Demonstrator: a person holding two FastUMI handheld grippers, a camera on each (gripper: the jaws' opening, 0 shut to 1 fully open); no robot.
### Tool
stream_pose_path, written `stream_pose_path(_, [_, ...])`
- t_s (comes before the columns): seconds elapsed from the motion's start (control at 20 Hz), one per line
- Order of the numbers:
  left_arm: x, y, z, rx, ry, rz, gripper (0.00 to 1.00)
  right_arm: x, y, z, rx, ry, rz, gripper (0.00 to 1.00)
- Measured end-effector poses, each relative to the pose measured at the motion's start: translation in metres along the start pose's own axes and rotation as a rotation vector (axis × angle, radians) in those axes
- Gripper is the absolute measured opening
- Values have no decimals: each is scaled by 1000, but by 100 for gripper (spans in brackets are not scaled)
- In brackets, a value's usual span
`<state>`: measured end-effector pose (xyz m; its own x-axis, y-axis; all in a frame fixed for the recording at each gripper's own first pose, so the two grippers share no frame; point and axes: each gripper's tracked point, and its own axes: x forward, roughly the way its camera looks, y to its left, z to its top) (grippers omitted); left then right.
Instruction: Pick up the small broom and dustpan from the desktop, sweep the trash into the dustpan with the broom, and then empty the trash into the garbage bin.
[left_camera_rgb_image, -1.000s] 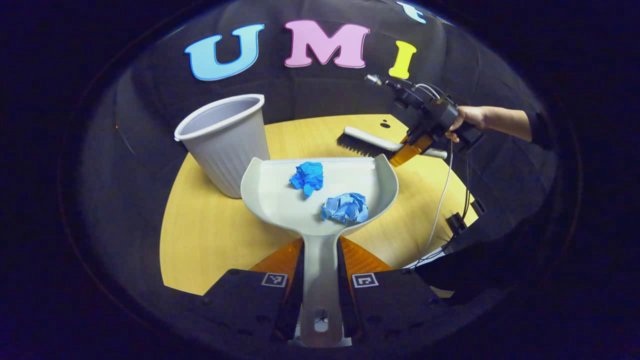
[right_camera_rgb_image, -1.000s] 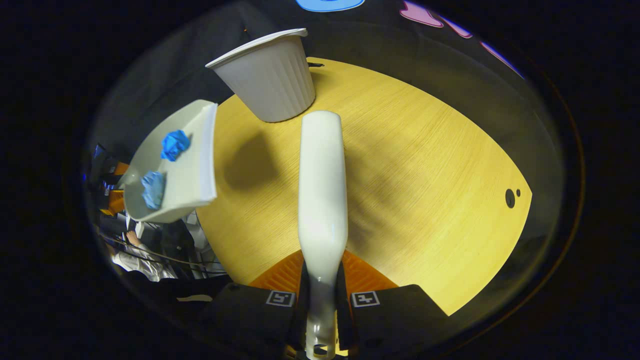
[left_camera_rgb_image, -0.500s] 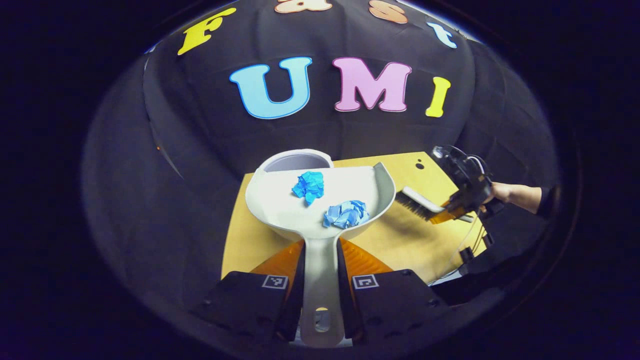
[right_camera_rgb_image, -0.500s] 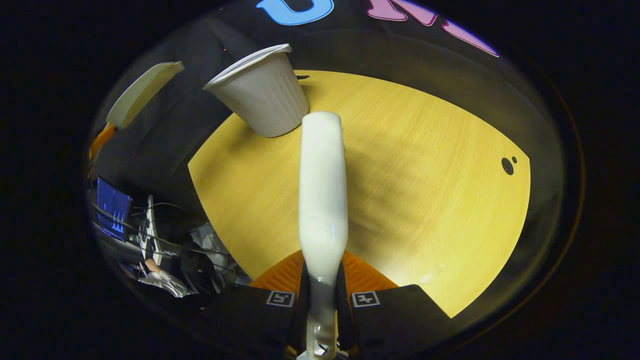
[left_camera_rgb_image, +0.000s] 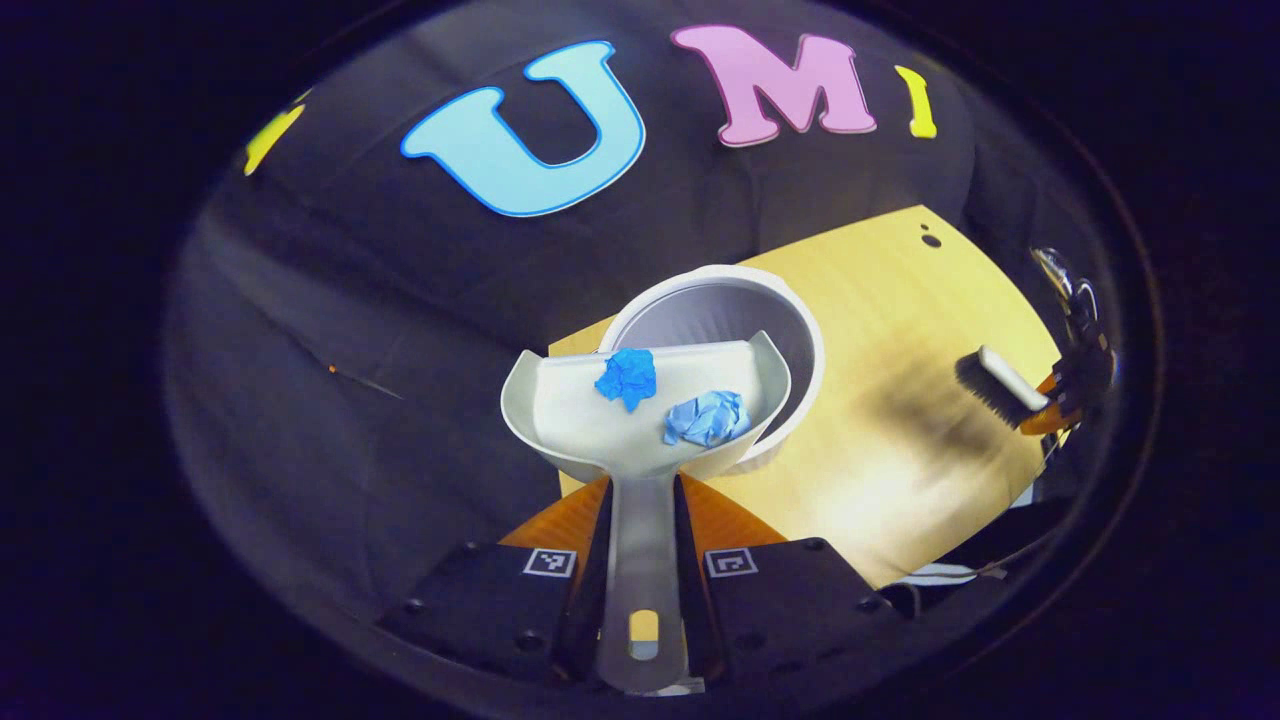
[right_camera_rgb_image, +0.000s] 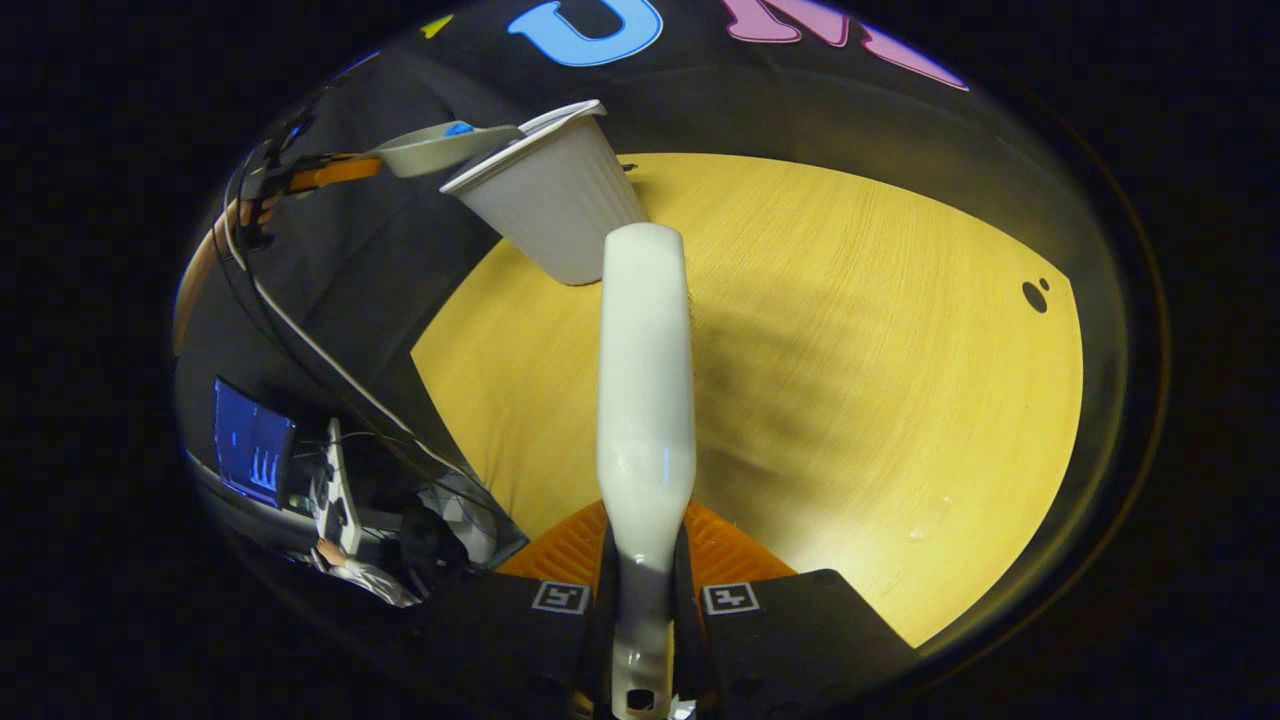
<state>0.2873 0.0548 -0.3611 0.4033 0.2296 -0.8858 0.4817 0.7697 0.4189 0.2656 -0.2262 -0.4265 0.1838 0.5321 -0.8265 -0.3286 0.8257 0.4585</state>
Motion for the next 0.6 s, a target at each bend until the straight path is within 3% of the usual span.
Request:
stream_pose_path(0.15, [12,12,8,144,55,37,31,-1,-3,-3,14,-20,-7,27])
stream_pose_path(0.25, [7,8,11,168,67,37,31,1,-3,-6,29,-20,-16,27])
stream_pose_path(0.6, [5,9,17,85,-43,78,30,-1,-29,-9,104,-26,-66,27])
